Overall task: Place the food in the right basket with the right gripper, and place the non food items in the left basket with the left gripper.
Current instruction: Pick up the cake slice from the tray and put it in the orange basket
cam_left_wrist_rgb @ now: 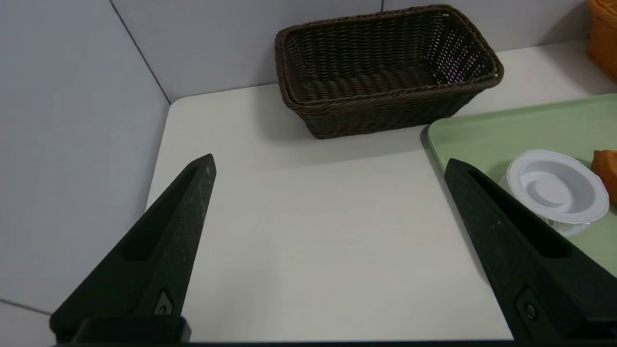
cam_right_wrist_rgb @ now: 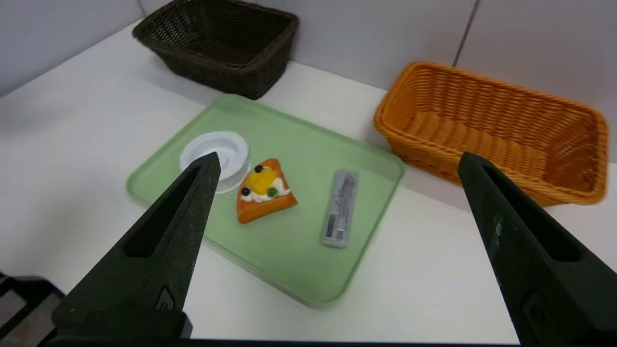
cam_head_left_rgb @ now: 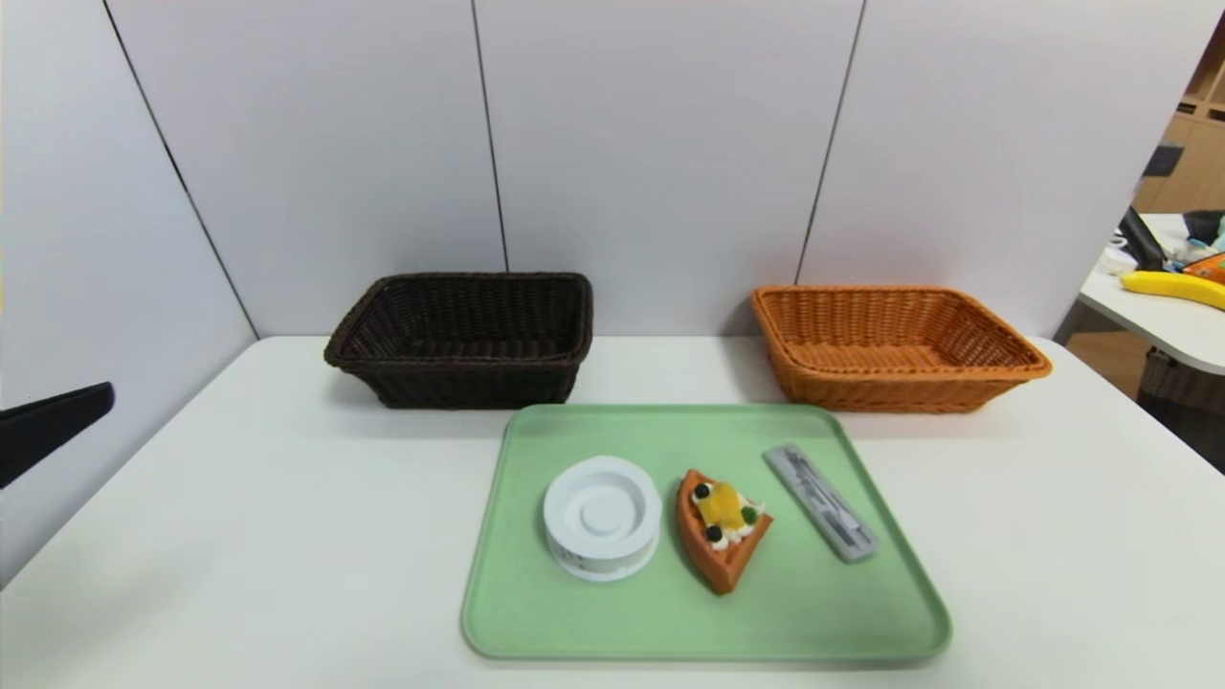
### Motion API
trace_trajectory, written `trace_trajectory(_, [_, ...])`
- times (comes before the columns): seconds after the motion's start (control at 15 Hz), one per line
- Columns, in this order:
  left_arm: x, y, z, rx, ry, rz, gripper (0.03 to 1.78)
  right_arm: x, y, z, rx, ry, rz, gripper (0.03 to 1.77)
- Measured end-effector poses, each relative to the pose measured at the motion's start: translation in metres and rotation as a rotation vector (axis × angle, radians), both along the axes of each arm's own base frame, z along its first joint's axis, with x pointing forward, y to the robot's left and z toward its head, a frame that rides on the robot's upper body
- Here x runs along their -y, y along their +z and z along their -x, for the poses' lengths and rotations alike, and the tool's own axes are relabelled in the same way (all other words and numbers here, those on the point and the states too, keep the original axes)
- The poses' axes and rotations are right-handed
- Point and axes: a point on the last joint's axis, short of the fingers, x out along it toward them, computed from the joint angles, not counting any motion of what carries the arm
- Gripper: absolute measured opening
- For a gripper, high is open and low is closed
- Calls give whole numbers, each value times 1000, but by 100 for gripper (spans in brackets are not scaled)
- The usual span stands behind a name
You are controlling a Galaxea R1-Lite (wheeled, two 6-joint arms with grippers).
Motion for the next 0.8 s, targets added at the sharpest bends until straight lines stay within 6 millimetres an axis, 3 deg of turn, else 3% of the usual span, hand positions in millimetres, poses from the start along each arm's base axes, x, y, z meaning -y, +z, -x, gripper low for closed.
trace_trajectory(0.33, [10,-9,-32,-115,-66,-3,169,-47,-14,-37,-149,162,89,170])
trace_trajectory(0.8, [18,-29,-51,-231,-76,-16,169,-105,-64,-86,-394,199,231,170])
